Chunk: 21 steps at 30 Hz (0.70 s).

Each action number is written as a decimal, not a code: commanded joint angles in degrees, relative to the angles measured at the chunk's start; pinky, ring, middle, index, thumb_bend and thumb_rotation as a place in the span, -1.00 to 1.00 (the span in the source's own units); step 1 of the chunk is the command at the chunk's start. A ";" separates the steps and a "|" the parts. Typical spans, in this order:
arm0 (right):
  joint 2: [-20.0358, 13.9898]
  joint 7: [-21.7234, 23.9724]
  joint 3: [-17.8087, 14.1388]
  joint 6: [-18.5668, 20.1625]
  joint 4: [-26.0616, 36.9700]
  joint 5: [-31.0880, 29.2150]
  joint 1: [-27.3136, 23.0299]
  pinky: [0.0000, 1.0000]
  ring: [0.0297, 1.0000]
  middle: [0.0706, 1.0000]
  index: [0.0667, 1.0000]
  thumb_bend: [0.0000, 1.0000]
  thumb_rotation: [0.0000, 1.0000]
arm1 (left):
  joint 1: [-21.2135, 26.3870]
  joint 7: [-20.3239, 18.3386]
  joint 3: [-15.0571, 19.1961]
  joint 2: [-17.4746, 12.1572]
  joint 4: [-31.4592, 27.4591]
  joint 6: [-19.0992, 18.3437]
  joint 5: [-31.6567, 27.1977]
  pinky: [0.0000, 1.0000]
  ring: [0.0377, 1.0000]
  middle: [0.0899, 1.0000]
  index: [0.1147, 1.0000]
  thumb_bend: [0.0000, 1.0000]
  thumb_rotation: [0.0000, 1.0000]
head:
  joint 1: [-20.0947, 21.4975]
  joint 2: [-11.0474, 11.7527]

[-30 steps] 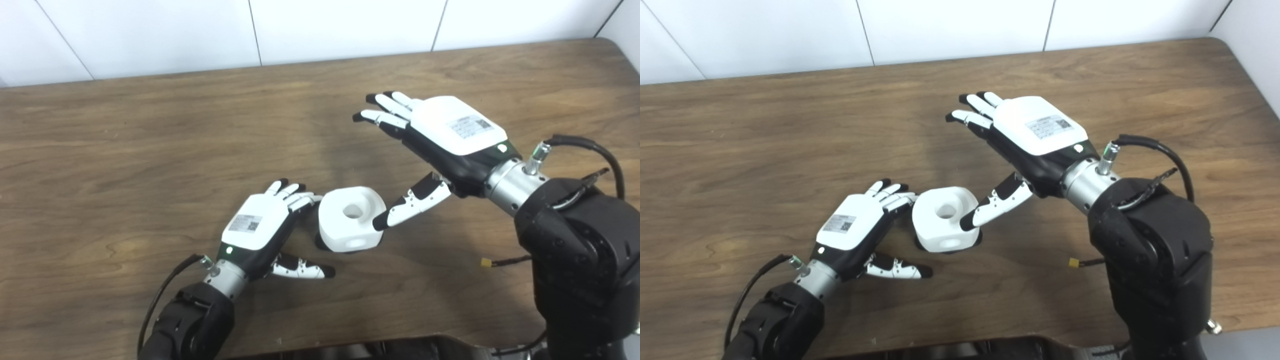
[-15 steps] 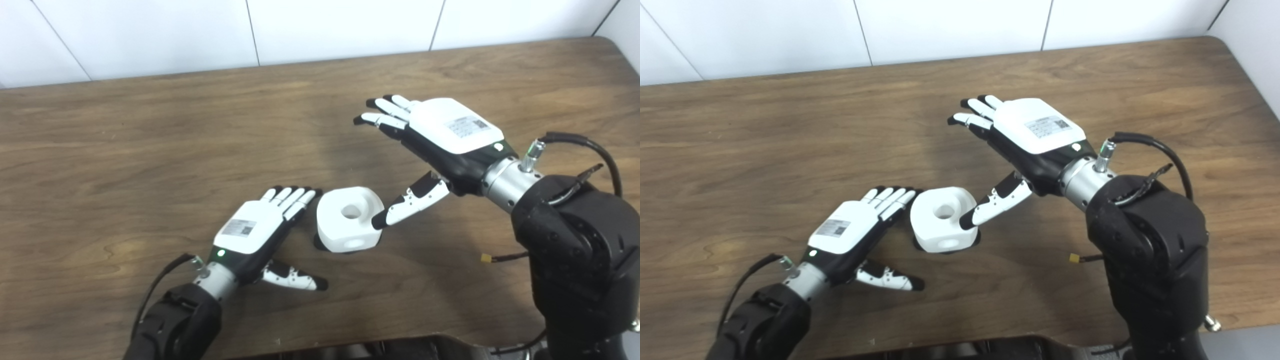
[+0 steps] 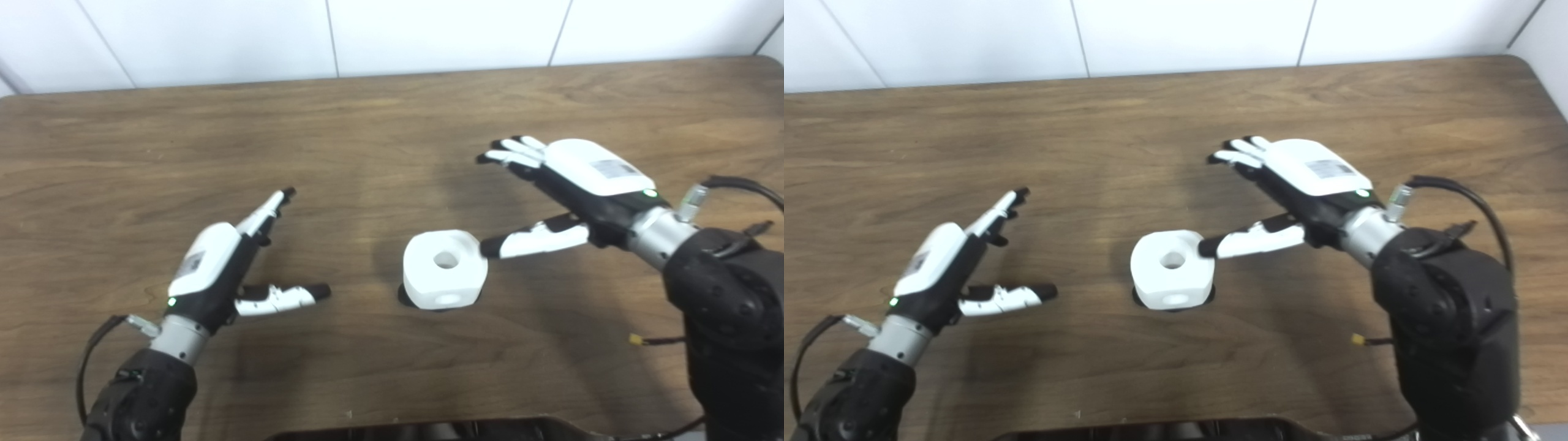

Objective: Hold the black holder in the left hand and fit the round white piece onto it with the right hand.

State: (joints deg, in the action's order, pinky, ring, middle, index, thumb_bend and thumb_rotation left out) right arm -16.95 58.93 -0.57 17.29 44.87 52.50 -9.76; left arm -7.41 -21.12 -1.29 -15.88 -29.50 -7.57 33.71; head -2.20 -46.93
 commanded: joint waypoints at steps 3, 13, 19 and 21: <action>0.29 -7.58 -1.66 0.10 -1.01 -4.26 2.30 0.82 1.00 1.00 1.00 0.43 1.00 | 1.21 2.25 3.51 0.62 -4.26 -3.22 -3.98 0.55 0.80 0.88 0.99 0.73 0.11 | -0.17 0.17; 6.98 -25.98 -7.76 2.46 -7.03 -18.27 10.16 0.81 0.97 1.00 1.00 0.03 1.00 | -1.71 6.83 10.24 2.50 -2.77 -3.39 -17.93 0.84 0.92 0.91 0.98 0.32 0.30 | 0.20 0.32; 8.20 -35.45 -8.81 -1.66 -11.25 -25.77 16.33 0.77 0.91 1.00 1.00 0.04 1.00 | -4.49 7.29 12.81 3.93 0.12 -2.58 -28.79 0.93 0.95 0.96 1.00 0.13 0.49 | 0.97 0.39; 8.50 -38.20 -9.04 -3.65 -12.18 -28.62 18.49 0.78 0.95 1.00 1.00 0.09 1.00 | -5.41 8.46 13.44 5.52 1.14 -1.55 -32.26 0.95 0.93 0.93 0.99 0.15 0.49 | 1.01 0.38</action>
State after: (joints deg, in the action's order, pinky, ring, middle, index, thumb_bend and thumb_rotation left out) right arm -8.54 23.37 -9.01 16.85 31.80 26.13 8.60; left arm -12.86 -13.97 11.70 -11.11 -27.88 -12.03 4.03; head -1.14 -46.49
